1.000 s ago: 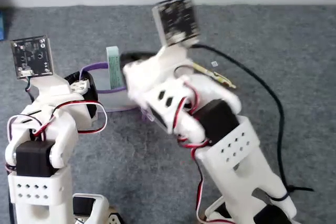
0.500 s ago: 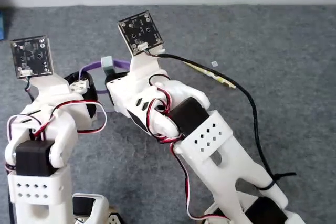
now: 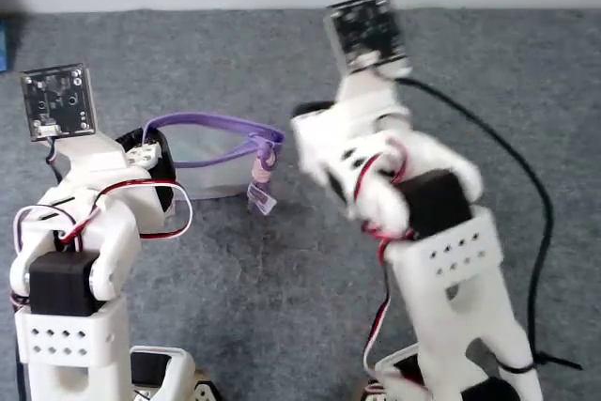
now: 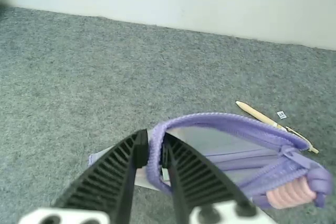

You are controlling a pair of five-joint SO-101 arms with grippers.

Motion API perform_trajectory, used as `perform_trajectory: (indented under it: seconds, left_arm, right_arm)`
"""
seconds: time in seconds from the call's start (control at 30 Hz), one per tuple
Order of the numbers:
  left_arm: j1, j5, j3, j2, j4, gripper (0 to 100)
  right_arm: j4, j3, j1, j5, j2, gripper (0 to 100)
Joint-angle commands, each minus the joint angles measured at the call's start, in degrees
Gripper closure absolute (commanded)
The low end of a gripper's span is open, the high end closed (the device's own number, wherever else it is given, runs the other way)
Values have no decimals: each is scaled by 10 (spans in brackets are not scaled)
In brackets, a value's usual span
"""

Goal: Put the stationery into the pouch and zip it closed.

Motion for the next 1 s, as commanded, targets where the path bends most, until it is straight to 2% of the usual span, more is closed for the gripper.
perform_trajectory:
  seconds: [0.0, 0.23, 0.43, 0.5, 0.7, 0.97]
  left_arm:
    - [-1, 5, 6, 15, -4, 988]
    - [-1, 3, 7, 15, -4, 988]
    - [-1, 3, 7, 15, -3, 988]
    - [-1, 2, 6, 15, -1, 988]
    - [-1, 2, 8, 15, -1, 988]
    - [-1, 2, 9, 15, 0, 988]
  right_arm:
    - [5, -24, 66, 61, 55, 991]
    - [4, -46, 122, 130, 205, 990]
    - [5, -149, 138, 202, 356, 987]
    - [5, -196, 144, 222, 411, 950]
    - [5, -331, 145, 275, 569, 745]
    - [1, -515, 138, 321, 771, 732]
